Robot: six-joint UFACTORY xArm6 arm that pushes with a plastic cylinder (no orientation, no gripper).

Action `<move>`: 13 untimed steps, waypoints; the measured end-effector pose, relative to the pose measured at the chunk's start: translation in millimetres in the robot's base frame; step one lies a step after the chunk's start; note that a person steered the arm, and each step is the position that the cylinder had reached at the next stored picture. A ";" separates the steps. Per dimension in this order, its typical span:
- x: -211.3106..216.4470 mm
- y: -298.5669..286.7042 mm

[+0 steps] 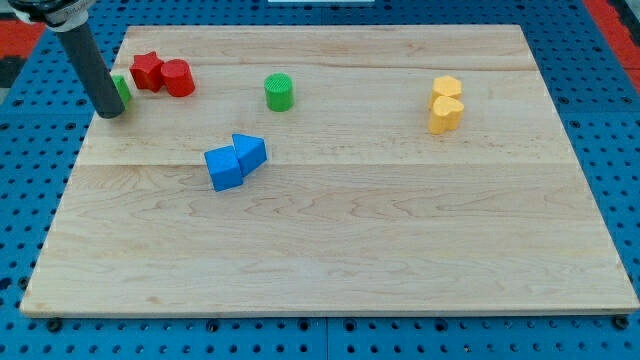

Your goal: Push the green circle into the green star

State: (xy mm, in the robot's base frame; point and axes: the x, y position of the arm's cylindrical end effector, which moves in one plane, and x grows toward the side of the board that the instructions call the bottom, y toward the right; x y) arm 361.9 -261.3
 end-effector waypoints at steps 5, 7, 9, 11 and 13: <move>-49.3 312.3; -4.5 196.7; 10.1 204.9; -56.6 179.6; 8.5 104.1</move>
State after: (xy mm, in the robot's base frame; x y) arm 370.4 -157.2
